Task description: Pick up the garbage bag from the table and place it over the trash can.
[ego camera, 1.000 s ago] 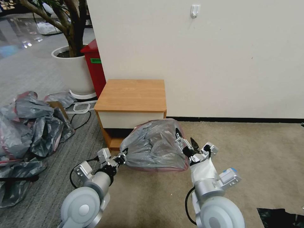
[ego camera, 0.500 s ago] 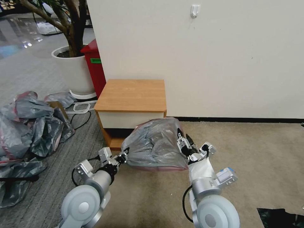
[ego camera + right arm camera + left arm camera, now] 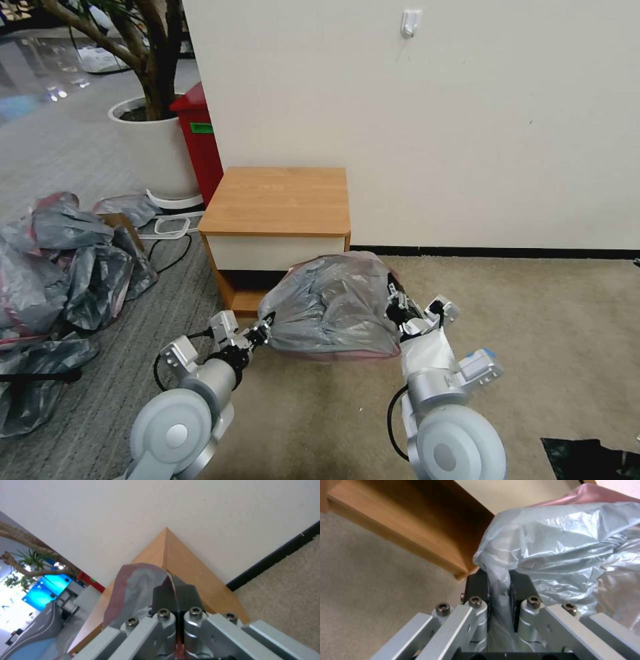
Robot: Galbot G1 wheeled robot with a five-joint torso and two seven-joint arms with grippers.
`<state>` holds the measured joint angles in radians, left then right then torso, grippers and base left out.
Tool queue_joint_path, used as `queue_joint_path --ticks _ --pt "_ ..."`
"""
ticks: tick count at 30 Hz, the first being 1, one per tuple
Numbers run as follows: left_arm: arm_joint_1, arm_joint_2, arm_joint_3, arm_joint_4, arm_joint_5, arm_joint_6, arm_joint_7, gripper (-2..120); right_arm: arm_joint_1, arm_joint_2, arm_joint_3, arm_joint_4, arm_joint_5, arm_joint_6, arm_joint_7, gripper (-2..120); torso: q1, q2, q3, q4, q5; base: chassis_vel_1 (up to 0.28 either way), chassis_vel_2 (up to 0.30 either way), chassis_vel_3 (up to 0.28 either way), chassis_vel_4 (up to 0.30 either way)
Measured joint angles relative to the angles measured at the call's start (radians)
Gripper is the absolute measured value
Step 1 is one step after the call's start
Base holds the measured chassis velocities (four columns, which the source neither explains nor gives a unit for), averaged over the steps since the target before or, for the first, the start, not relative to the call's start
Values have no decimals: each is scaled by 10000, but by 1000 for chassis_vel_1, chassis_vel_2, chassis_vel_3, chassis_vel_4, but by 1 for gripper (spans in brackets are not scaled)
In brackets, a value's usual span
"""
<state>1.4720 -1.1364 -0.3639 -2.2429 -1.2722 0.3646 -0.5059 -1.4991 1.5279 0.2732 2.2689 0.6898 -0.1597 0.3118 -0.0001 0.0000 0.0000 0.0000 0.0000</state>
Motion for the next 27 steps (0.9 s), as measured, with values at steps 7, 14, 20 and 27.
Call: queue_joint_path --ticks 7,14,20,27 --pt "150 4 5 -80 23 152 254 8 553 -716 247 -68 634 -348 274 0 0 0 0 0 1 0 0 0 0" --pt "523 7 -255 -197 58 267 566 8 738 -1474 644 -4 1437 -1276 781 0 1 0 0 0 1 0 0 0 0" --pt "591 -12 -432 -255 33 305 780 8 662 -1796 796 117 2107 -2047 1186 0 1 0 0 0 1 0 0 0 0" --pt "696 -70 -718 -255 -64 335 1188 8 555 -2282 1085 342 3065 -2669 1521 0 1 0 0 0 0 0 0 0 0"
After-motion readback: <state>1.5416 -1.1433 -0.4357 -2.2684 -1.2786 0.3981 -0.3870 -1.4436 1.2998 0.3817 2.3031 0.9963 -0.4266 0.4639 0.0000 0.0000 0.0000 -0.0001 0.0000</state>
